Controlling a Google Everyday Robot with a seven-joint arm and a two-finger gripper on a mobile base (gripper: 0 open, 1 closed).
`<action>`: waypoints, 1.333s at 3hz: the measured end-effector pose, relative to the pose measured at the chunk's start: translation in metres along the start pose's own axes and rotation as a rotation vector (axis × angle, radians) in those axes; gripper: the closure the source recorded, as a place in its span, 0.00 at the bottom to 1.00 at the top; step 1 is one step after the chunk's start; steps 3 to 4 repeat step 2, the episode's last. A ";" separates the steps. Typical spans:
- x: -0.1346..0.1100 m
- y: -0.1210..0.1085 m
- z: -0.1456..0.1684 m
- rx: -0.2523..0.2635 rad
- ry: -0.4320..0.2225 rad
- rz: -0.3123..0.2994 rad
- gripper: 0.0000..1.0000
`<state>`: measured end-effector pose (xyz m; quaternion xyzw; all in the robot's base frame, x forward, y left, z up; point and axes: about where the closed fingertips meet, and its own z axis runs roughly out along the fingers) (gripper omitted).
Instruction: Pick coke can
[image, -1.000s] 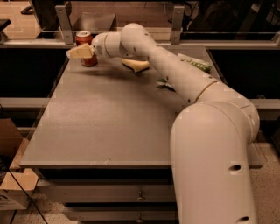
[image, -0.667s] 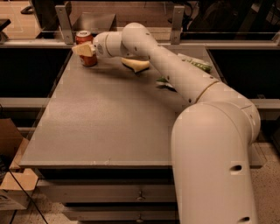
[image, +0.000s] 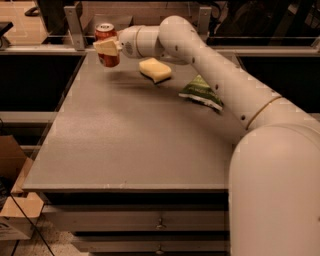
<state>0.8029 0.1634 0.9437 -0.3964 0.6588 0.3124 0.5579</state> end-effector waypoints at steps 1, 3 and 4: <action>-0.057 0.003 -0.061 -0.012 -0.033 -0.141 1.00; -0.056 0.010 -0.062 -0.039 -0.019 -0.154 1.00; -0.056 0.010 -0.062 -0.039 -0.019 -0.154 1.00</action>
Offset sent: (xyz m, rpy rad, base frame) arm -0.0256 -0.0378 0.0617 -0.0347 -0.1234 0.0327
